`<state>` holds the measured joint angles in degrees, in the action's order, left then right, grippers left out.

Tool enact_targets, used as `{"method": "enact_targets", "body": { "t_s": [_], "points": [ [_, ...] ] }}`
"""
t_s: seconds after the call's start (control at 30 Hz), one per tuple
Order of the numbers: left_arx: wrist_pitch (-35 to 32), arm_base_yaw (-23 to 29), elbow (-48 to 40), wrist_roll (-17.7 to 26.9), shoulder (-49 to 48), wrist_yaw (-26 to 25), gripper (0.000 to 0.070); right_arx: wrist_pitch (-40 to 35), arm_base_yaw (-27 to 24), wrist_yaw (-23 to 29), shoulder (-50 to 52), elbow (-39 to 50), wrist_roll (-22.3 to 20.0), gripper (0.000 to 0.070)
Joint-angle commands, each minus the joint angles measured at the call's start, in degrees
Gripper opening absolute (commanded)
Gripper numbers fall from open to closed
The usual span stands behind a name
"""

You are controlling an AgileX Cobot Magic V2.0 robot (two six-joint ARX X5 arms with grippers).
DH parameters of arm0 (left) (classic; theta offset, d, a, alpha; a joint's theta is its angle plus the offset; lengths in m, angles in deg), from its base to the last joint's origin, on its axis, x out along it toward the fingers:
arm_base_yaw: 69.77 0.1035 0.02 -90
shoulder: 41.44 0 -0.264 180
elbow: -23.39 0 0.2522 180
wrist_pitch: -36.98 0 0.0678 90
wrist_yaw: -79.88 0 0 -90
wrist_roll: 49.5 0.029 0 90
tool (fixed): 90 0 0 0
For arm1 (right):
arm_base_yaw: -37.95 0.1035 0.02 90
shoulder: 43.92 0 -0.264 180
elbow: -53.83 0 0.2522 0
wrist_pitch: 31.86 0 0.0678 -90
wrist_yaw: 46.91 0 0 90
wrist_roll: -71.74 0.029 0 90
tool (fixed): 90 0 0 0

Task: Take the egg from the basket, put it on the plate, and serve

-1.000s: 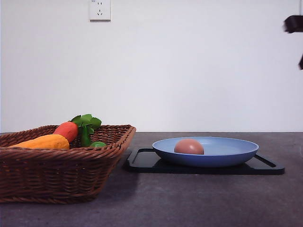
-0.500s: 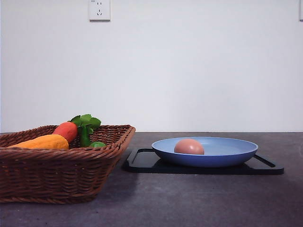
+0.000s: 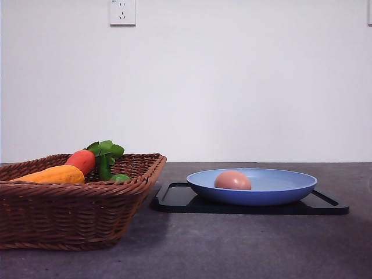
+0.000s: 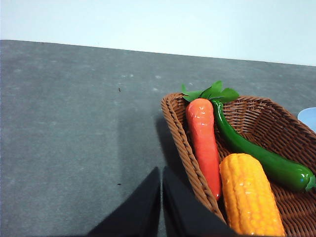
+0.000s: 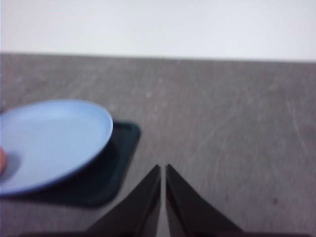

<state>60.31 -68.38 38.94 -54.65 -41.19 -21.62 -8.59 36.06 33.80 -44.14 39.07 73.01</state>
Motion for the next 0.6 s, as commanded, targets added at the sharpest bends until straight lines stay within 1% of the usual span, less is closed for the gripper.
{"method": "enact_targets", "body": {
  "t_s": [0.0,0.33,0.57],
  "points": [
    [-0.5,0.0,-1.6,-0.1,-0.1,0.1,0.0,0.4,0.0,-0.1,0.0,0.3,-0.1,0.0],
    [-0.5,0.0,-1.6,-0.1,-0.1,0.1,0.0,-3.7,0.0,0.5,0.0,0.2,-0.2,0.0],
    [-0.5,0.0,-1.6,-0.1,-0.1,0.1,0.0,-4.1,0.0,0.5,0.0,0.2,-0.2,0.0]
  ]
}}
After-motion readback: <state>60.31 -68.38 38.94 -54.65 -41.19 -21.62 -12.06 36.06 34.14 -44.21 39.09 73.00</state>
